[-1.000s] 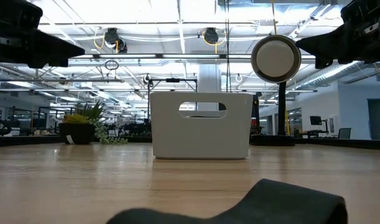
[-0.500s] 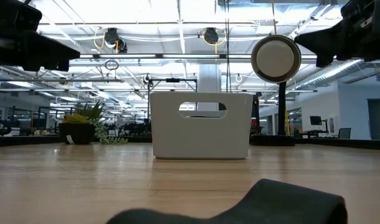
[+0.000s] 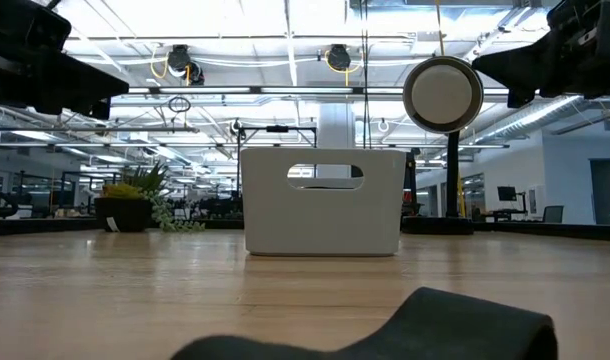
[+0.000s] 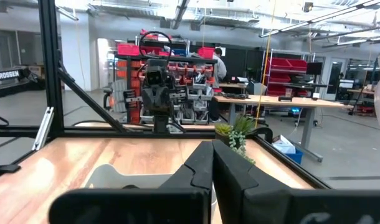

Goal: Pick and place rubber bands into bin
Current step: Return to Home Position

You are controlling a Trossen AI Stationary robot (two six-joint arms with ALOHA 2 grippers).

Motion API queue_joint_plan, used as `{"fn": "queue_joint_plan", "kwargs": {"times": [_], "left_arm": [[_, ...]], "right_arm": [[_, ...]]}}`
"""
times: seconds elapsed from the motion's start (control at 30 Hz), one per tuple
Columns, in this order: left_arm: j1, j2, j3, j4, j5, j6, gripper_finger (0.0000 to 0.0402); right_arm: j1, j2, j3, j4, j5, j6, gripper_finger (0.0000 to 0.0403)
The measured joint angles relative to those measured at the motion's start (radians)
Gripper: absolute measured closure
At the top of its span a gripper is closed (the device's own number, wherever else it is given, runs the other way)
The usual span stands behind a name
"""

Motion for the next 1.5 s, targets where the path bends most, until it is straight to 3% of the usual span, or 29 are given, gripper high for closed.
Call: {"fn": "queue_joint_plan", "kwargs": {"times": [0.2,1.5], "left_arm": [[0.000,0.000,0.000,0.004,0.000,-0.105,0.0356],[0.000,0.000,0.000,0.007,-0.001,-0.109,0.0355]], "right_arm": [[0.000,0.000,0.000,0.000,-0.001,0.000,0.0403],[0.000,0.000,0.000,-0.001,-0.004,0.000,0.0403]]}}
